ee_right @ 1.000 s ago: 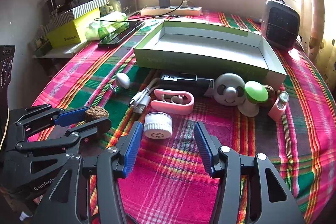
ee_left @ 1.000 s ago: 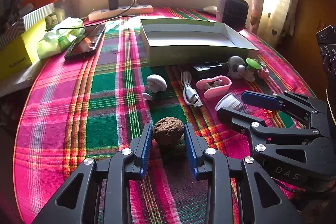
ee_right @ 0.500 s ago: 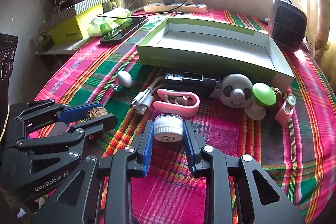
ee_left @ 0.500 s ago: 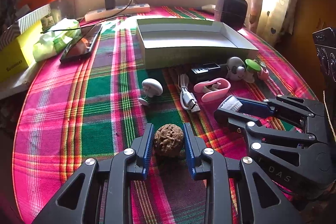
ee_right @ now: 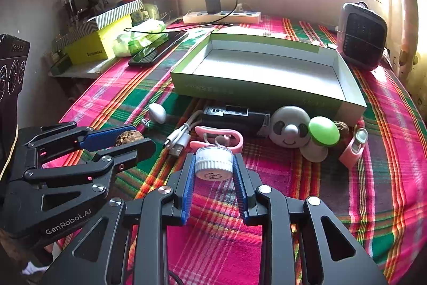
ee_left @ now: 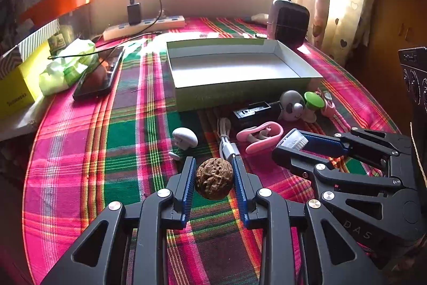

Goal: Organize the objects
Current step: 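Grasp the white ridged-cap jar with the right gripper while the left holds the walnut, then carry walnut and jar into the green box and open both grippers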

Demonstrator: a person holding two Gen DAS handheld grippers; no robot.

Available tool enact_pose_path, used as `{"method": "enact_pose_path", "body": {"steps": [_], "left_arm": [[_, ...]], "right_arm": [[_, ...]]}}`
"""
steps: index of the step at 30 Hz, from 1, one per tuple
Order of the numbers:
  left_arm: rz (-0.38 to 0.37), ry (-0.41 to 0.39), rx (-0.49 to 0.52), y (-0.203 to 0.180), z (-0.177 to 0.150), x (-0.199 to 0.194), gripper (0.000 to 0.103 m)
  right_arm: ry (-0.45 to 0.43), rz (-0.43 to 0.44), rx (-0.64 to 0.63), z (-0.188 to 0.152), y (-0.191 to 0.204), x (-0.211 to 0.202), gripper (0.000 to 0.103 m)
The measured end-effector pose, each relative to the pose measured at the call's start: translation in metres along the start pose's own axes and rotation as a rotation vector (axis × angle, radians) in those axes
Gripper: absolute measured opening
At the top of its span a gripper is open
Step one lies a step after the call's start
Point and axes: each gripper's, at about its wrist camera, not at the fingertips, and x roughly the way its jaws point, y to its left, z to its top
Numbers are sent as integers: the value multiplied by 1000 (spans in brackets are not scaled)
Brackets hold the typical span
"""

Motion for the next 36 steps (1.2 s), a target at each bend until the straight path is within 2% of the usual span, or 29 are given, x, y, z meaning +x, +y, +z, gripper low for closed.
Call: {"method": "enact_pose_path", "body": {"steps": [26, 36], "left_arm": [[-1, -72, -8, 6, 78, 27, 26], [-2, -50, -24, 16, 103, 55, 26]], "right_arm": [[-64, -50, 26, 64, -42, 5, 29], [-38, -59, 37, 90, -59, 28, 29]]}}
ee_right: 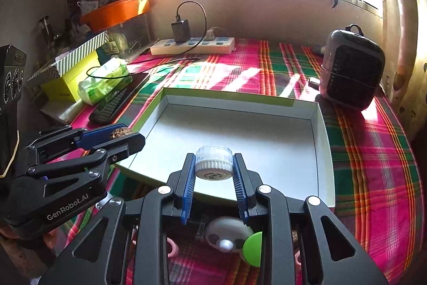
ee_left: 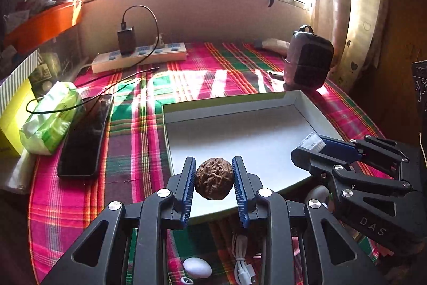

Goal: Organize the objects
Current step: 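Carry walnut and jar into the green box and open both grippers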

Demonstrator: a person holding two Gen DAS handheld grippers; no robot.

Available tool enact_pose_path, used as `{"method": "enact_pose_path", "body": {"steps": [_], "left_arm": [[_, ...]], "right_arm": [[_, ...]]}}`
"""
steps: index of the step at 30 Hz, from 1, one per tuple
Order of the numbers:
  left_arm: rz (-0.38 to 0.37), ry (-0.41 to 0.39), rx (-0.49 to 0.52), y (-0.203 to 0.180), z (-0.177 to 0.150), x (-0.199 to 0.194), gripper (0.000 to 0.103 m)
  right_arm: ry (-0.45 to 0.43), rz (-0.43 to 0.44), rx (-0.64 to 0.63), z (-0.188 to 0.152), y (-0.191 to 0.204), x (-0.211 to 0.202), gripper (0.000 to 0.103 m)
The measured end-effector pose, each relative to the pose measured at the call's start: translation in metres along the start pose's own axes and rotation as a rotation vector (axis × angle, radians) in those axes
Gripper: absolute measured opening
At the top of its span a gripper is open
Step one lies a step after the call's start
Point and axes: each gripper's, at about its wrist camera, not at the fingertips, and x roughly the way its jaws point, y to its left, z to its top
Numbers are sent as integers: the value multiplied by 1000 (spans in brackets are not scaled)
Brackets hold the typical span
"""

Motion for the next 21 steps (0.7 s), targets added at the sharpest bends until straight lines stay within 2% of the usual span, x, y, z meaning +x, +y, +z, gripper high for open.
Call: {"method": "enact_pose_path", "body": {"steps": [12, 21], "left_arm": [[38, 34, 1, 8, 30, 41, 26], [55, 73, 7, 8, 38, 70, 26]], "right_arm": [[48, -32, 12, 28, -16, 42, 29], [94, -40, 29, 40, -25, 73, 29]]}}
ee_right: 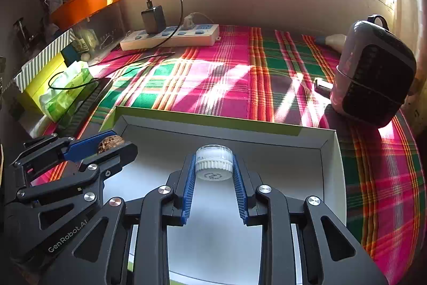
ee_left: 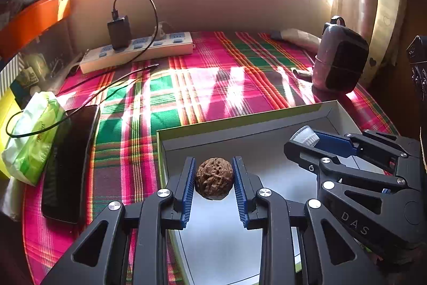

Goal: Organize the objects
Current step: 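Carry walnut and jar into the green box and open both grippers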

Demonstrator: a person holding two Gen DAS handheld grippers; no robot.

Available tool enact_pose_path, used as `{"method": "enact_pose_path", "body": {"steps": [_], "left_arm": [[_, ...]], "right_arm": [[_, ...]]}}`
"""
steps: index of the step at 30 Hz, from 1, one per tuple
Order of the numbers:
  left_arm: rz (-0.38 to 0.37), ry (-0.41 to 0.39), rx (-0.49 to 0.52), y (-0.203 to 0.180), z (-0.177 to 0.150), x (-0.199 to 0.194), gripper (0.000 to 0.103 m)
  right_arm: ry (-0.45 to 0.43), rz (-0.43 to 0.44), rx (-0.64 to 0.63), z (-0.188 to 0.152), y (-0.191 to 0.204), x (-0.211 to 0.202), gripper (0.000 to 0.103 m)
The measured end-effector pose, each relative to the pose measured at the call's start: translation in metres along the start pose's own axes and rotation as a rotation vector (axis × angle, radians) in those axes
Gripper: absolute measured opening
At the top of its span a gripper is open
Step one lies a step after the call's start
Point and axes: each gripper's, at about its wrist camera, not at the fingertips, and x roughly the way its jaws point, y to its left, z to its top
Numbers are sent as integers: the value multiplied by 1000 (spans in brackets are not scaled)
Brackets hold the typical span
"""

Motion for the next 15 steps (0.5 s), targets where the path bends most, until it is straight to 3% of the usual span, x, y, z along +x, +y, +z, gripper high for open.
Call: {"method": "enact_pose_path", "body": {"steps": [15], "left_arm": [[18, 26, 5, 0, 4, 18, 26]], "right_arm": [[39, -16, 23, 6, -7, 17, 29]]}}
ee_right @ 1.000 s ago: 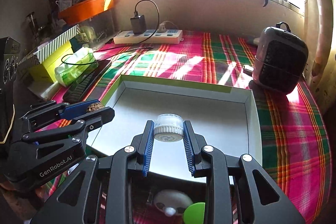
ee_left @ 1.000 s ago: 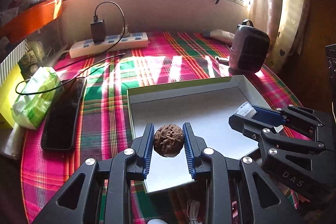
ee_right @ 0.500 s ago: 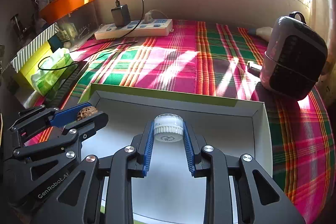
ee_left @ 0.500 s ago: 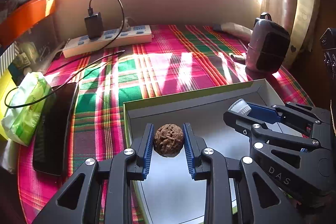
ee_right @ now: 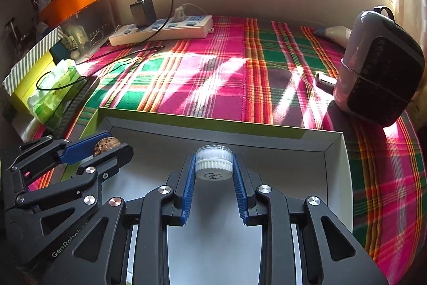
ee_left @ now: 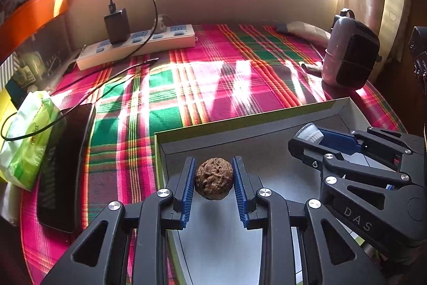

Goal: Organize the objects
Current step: 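Carry walnut and jar into the green box and open both grippers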

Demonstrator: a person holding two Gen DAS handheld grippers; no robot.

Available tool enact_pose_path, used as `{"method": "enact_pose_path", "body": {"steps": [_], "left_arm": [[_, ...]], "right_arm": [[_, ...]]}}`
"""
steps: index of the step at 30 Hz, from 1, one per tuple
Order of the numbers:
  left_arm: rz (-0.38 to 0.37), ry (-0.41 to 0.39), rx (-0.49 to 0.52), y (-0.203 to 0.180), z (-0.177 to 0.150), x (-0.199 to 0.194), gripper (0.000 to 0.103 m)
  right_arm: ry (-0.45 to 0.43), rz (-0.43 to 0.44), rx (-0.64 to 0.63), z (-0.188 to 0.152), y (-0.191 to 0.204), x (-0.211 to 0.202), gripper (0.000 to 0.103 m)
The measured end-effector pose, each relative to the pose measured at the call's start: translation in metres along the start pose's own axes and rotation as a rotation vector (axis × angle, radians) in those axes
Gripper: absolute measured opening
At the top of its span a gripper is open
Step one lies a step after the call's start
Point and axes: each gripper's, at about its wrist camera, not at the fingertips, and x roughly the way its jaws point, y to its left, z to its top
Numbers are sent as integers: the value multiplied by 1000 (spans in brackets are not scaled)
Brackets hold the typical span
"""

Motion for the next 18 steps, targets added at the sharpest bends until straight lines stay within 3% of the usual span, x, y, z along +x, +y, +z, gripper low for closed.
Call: {"method": "enact_pose_path", "body": {"steps": [18], "left_arm": [[4, 15, 11, -2, 0, 2, 28]], "right_arm": [[16, -56, 21, 0, -3, 1, 29]]}}
